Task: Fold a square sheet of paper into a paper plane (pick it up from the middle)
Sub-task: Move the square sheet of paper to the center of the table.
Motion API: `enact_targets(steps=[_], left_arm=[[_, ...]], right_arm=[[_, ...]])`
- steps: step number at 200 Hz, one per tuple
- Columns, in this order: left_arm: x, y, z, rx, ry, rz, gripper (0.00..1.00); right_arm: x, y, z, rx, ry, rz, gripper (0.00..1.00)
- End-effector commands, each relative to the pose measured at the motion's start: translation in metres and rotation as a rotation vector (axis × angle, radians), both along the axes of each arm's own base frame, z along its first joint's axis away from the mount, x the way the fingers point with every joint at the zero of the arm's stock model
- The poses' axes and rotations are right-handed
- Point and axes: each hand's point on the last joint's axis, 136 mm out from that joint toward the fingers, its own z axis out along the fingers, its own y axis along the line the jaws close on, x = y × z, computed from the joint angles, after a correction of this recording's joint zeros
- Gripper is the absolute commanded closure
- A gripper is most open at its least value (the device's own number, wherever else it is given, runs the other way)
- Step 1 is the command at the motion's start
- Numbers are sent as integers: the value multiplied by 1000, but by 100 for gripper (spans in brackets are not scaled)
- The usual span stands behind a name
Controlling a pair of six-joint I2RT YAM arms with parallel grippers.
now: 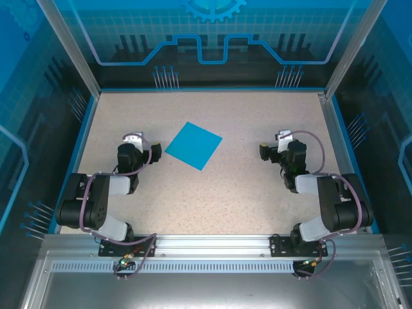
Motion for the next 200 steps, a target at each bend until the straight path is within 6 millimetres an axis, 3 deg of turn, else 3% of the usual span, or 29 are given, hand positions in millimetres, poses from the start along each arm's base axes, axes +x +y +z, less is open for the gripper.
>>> enact_targets(steps=[1,142,157,200], left_arm=[[7,-3,7,14,-20,-16,2],[7,-3,7,14,-19,-16,2],[6,0,8,17,-19,-2,1],[-5,12,35,-32,52,102,1]], right_arm=[[5,-3,3,-3,-6,2,1],[4,-4,2,-3,-4,2,1],[6,0,8,-17,4,15,1],[-1,22,51,-111,26,24,1]])
